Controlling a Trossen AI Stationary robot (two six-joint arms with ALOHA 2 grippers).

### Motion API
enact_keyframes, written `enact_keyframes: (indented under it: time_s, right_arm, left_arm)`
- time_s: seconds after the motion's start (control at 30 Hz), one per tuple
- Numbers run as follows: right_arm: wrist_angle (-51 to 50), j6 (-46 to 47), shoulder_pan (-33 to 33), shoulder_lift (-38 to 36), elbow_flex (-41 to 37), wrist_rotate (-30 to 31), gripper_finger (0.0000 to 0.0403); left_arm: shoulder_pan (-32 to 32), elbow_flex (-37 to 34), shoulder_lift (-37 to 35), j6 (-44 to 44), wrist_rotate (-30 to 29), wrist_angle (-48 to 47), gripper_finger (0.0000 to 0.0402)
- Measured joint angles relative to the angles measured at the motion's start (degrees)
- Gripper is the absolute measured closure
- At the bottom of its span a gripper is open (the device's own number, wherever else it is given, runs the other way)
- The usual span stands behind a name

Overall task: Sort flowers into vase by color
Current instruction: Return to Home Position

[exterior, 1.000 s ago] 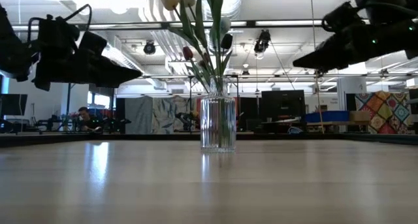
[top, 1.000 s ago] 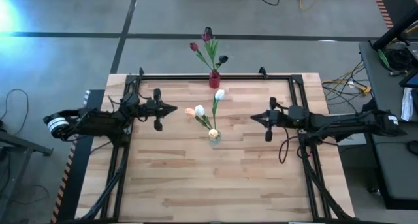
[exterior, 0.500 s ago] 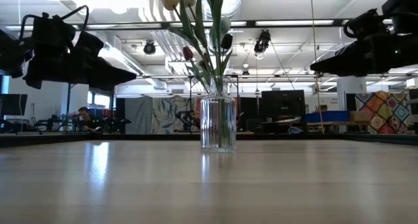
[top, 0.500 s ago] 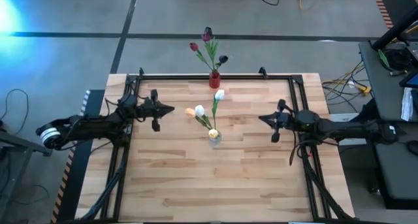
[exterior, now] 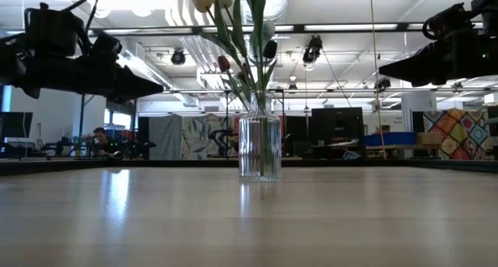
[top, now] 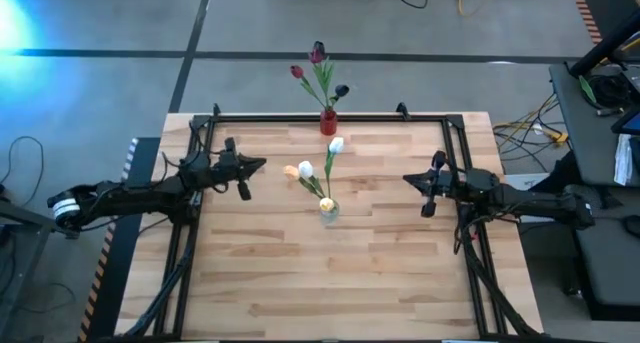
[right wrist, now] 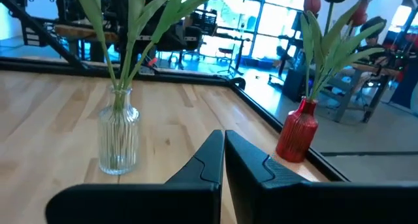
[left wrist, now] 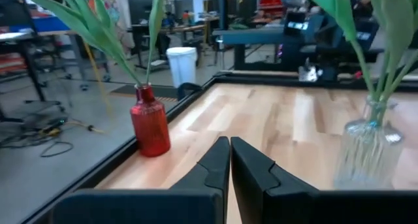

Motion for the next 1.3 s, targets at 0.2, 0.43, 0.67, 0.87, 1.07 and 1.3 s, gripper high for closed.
enact_keyframes:
  time_s: [0.2,0.43,0.67,0.87,1.07,1.3]
  right_arm:
    - [-2.2,0.0,0.0,-4.4,0.0,0.0,0.0394]
    - [-2.6,0.6,0.0,-4.3,0.0,0.0,0.0394]
    - [-2.7,1.2,-0.1,-4.3,0.0,0.4,0.0394]
    - [-2.7,1.5,-0.4,-4.3,0.0,0.5,0.0394]
    - [-2.5,2.6,-0.4,-4.3,0.0,2.2,0.0394]
    - [-2.3,2.1,-0.4,-4.2,0.0,3.6,0.0394]
  left_arm:
    - [-6.4,0.0,-4.4,1.1,-8.3,-5.8,0.0401]
    - [-6.8,0.0,-17.6,-0.7,-8.3,-19.6,0.0401]
    - [-6.8,0.0,-36.7,-1.5,-7.6,-39.1,0.0401]
    - [-6.8,0.7,-46.7,-1.4,-4.8,-44.3,0.0401]
    - [-6.9,0.9,-45.1,-2.2,-6.3,-45.8,0.0401]
    - [-6.9,0.9,-43.8,-5.2,-7.0,-45.8,0.0401]
